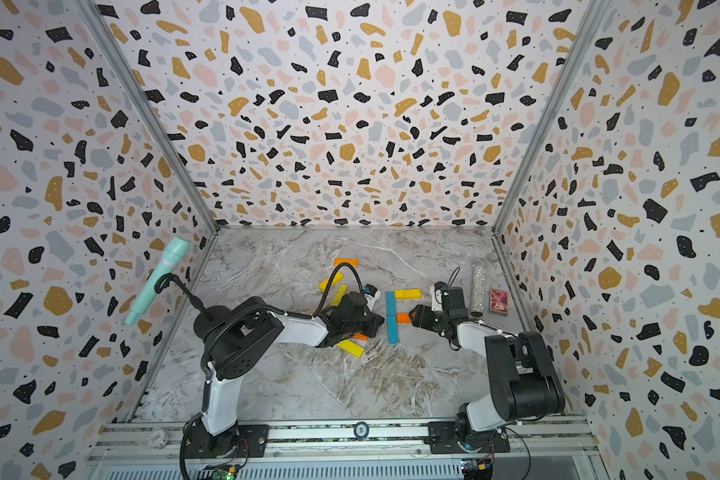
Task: Assemble the number 6 with building blocks
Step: Assemble the building block at the center of the board.
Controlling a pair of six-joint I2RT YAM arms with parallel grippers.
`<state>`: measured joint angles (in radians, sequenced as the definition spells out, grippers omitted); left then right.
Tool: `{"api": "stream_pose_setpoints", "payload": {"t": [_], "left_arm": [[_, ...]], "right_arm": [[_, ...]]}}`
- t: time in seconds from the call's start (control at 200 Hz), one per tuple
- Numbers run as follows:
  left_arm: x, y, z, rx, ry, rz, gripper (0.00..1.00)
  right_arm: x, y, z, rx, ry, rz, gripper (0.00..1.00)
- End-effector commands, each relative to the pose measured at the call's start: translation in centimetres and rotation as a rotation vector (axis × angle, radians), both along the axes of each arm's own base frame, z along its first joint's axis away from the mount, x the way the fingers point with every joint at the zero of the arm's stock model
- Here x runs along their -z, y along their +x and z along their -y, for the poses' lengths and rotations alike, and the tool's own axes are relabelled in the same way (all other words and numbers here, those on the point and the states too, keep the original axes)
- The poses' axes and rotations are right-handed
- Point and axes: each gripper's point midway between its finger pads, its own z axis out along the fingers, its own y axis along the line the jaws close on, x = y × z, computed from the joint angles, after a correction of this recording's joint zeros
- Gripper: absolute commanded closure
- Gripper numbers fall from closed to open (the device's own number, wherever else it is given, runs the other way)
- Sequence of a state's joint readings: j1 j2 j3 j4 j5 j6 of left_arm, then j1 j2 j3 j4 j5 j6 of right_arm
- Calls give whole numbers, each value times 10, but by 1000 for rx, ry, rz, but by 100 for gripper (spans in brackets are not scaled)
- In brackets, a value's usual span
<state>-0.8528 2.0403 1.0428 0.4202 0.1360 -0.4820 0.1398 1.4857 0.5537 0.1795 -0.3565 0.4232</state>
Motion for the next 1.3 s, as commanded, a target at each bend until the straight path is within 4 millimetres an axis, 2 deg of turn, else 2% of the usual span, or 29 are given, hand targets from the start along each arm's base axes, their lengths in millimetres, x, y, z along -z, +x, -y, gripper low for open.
{"api": "stream_pose_setpoints", "payload": {"t": [0.0,0.511,0.966,1.056,1.136,1.216,1.297], "left_arm": [[15,-8,-1,32,27,-40,100],[19,-9,3,40,22,-47,100],[24,-9,3,40,29,-50,100],[24,-8,1,35,40,-45,100],[18,-5,-2,22,51,-30,100],[-1,0,-5,4,40,6,100],[-35,7,-2,-6,-2,63,100]], "right_arm": [[2,0,-3,-12,5,-8,30],[4,0,-11,-30,10,-15,30],[3,-2,-5,-10,-19,-12,29],[-7,3,-2,-5,-41,19,29],[-24,9,1,-5,-61,66,29],[-45,13,1,-19,-75,127,29],[-66,15,-2,-46,-82,193,29]]}}
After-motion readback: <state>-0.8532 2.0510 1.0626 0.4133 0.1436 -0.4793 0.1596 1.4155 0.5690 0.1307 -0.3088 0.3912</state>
